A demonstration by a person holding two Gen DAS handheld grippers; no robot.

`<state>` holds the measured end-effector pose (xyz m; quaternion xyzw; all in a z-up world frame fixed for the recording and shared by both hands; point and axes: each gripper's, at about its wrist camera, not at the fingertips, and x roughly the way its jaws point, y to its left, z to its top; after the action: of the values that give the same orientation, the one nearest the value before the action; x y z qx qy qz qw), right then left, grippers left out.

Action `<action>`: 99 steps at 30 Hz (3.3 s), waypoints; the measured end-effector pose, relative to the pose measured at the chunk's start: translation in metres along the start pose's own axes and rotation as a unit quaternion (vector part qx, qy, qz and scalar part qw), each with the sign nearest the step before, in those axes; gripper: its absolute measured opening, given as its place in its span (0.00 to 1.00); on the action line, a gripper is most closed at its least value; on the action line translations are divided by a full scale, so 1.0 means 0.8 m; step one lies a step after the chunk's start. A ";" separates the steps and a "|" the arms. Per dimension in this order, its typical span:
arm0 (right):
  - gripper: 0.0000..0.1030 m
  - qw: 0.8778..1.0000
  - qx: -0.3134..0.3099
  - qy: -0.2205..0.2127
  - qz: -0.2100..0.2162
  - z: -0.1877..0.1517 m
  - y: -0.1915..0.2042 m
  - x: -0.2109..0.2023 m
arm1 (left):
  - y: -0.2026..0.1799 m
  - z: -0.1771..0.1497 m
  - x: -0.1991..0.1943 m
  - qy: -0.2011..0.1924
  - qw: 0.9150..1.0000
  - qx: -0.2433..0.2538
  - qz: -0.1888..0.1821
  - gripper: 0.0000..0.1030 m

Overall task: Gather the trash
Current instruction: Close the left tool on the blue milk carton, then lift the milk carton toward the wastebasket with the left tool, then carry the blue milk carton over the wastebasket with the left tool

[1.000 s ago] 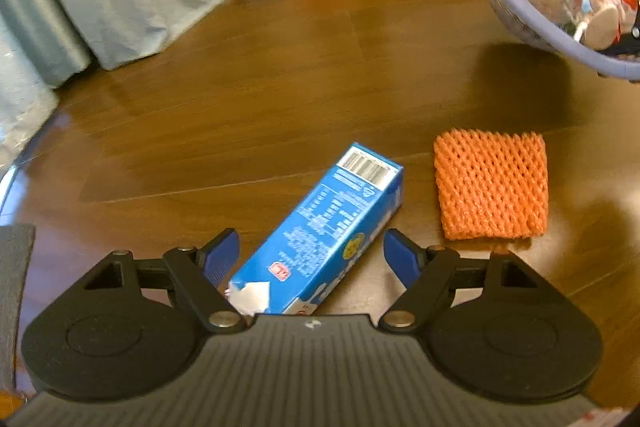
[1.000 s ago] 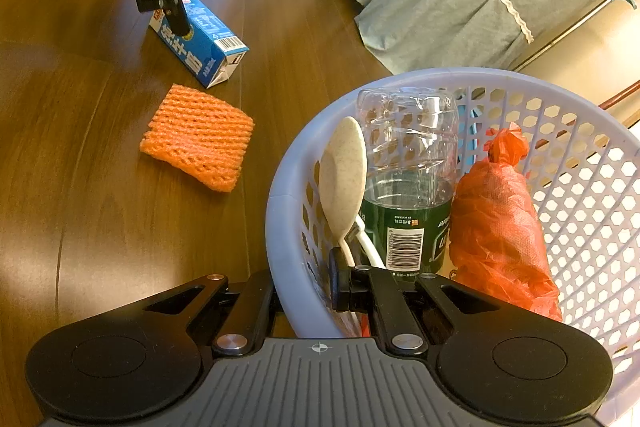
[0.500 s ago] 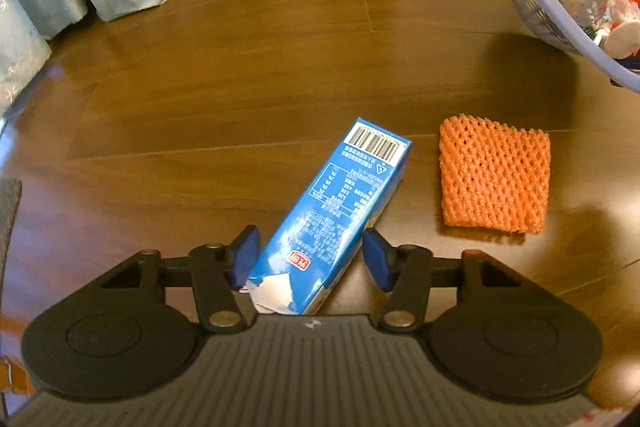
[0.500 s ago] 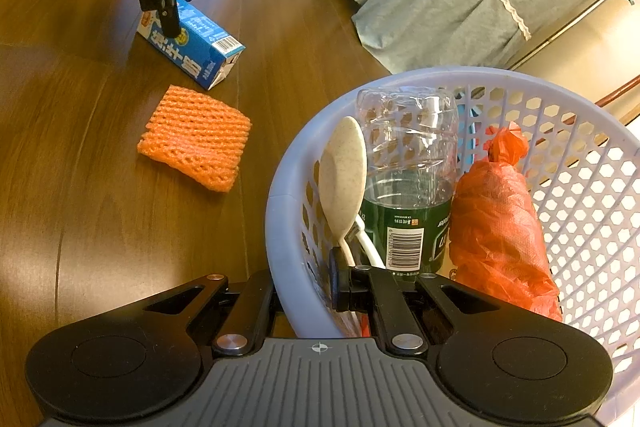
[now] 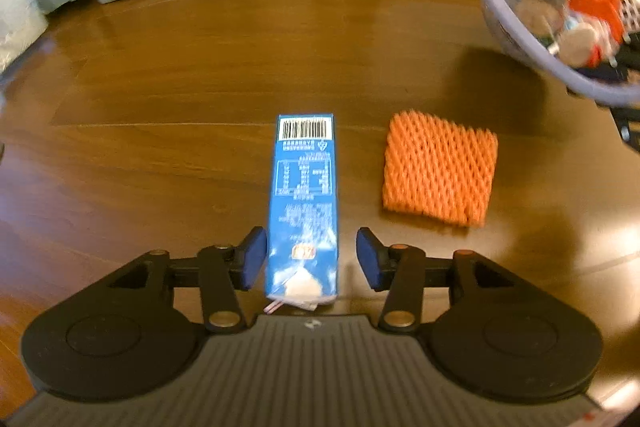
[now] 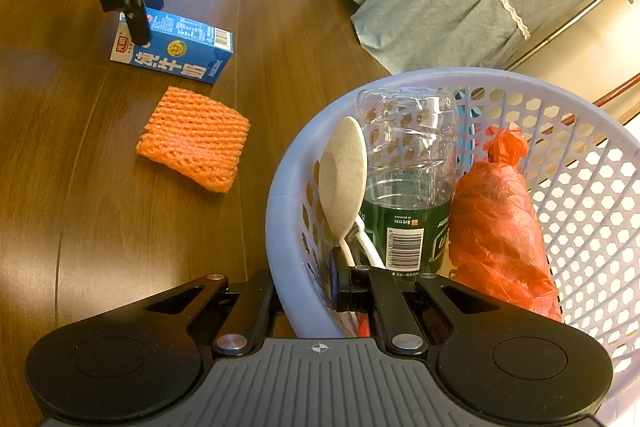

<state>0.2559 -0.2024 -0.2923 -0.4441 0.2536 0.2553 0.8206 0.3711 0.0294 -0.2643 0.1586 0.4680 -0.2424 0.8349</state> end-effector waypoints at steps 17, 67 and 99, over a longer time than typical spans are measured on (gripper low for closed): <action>0.05 1.000 -0.005 -0.001 0.001 -0.003 0.000 0.000 | -0.006 0.012 0.038 0.005 0.999 -0.015 0.033 0.37; 0.05 1.000 0.000 0.001 0.004 -0.003 0.000 -0.002 | -0.050 -0.008 -0.070 -0.019 1.000 -0.008 0.001 0.32; 0.05 1.000 -0.001 0.001 0.005 -0.003 0.001 -0.003 | -0.076 0.032 -0.105 -0.061 0.998 0.008 -0.031 0.32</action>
<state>0.2531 -0.2047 -0.2919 -0.4441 0.2565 0.2594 0.8183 0.3183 -0.0125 -0.1817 0.1362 0.4190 -0.2809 0.8526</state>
